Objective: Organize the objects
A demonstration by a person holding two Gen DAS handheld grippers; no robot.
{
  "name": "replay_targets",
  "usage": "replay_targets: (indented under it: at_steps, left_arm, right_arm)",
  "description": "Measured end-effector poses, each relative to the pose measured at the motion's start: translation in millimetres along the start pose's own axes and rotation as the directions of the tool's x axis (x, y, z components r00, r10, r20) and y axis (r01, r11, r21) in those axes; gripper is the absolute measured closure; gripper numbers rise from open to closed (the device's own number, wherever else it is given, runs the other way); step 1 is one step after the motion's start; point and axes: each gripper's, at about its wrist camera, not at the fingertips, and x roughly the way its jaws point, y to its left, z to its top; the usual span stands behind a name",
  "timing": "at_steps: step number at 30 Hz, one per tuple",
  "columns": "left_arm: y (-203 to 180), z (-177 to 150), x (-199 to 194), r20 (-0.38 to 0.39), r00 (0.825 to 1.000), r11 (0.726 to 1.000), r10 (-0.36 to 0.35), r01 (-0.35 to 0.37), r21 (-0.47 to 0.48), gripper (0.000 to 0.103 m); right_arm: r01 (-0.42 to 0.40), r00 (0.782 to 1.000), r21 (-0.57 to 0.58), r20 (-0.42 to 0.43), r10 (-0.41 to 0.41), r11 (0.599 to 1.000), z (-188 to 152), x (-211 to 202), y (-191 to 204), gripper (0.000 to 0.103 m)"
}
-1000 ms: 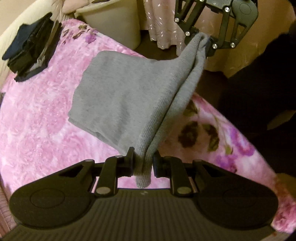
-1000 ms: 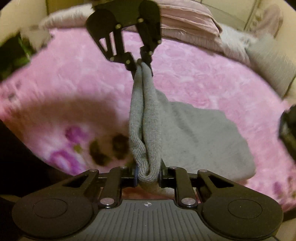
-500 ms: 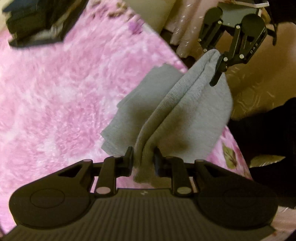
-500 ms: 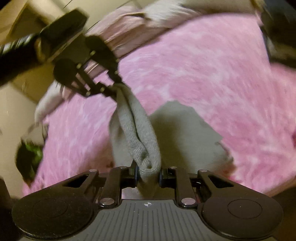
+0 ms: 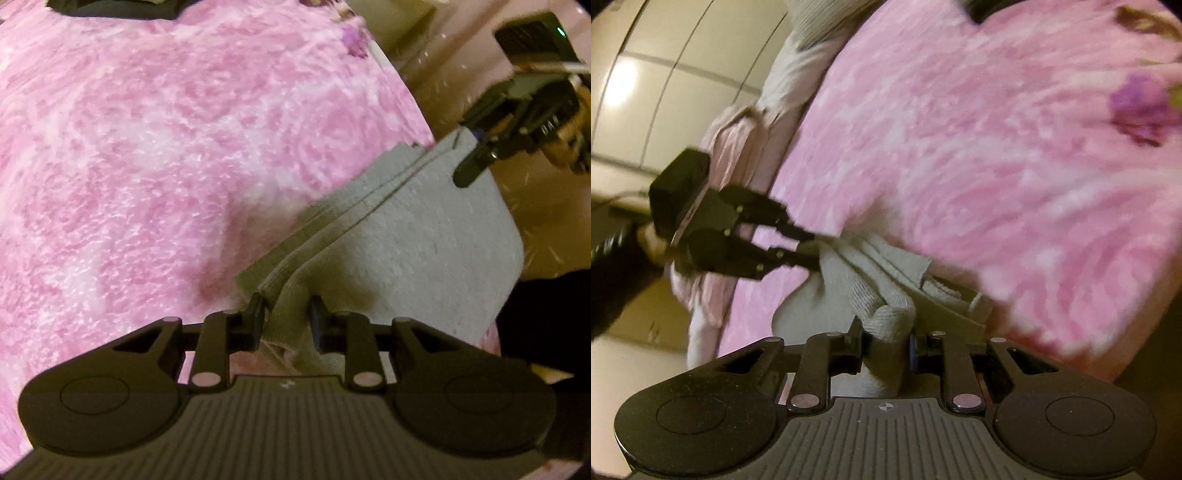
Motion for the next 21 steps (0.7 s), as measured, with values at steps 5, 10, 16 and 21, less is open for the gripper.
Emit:
replay_targets:
  at_steps: [5, 10, 16, 21]
  left_arm:
    - [-0.2, -3.2, -12.9, 0.065, 0.998, 0.999, 0.016, -0.013, -0.037, 0.082]
    - [9.9, -1.9, 12.2, 0.066, 0.997, 0.996, 0.03, -0.025, -0.083, 0.081]
    - [11.2, -6.2, 6.7, 0.078, 0.996, 0.993, 0.045, -0.036, -0.111, 0.074]
    - [8.7, -16.4, -18.2, 0.093, 0.984, 0.98, 0.151, -0.136, -0.147, 0.078]
  right_arm:
    - [0.068, 0.995, -0.013, 0.079, -0.067, 0.998, -5.4, -8.8, 16.5, 0.084]
    - [0.083, 0.99, 0.053, 0.11, -0.088, 0.995, 1.2, 9.6, -7.8, 0.084]
    - [0.14, 0.972, 0.101, 0.173, -0.157, 0.985, -12.7, -20.5, 5.8, 0.079]
    - [0.243, 0.952, 0.124, 0.161, -0.261, 0.962, -14.8, -11.5, 6.0, 0.08]
